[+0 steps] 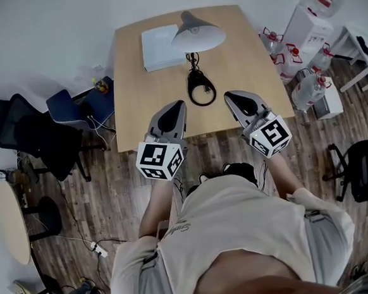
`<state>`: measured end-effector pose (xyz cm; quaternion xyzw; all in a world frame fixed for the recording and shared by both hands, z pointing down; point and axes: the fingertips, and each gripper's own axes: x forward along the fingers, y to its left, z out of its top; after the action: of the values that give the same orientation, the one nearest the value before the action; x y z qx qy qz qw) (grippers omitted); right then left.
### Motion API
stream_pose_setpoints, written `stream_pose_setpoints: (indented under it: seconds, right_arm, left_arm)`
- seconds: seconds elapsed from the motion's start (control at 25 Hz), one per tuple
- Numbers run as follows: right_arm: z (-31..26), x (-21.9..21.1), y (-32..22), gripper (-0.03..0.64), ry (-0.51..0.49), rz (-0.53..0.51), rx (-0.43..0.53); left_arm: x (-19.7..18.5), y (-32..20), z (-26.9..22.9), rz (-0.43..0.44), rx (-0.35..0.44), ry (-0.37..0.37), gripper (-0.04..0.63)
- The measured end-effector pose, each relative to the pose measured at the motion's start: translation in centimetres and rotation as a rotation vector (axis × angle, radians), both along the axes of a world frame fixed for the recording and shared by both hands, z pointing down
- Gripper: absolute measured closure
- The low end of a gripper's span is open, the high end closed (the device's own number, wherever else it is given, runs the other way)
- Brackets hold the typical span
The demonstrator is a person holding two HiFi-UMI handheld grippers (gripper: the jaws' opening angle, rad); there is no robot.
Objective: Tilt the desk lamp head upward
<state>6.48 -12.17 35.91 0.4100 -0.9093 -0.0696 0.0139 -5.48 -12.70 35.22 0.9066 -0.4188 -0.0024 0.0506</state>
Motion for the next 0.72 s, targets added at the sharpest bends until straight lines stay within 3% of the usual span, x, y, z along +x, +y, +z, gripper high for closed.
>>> stream_pose_setpoints:
  seconds: [0.24,0.72]
  right_arm:
    - [0.3,-0.2,0.4,0.621,0.001,0.005,-0.008]
    - [0.7,0.0,0.7,0.621,0.011,0.011,-0.011]
  left_arm:
    - [-0.4,0.4,1.6,-0.004,-0.038,0.006,0.578]
    - [0.1,0.5,2.7,-0.002,-0.035,-0.003,0.578]
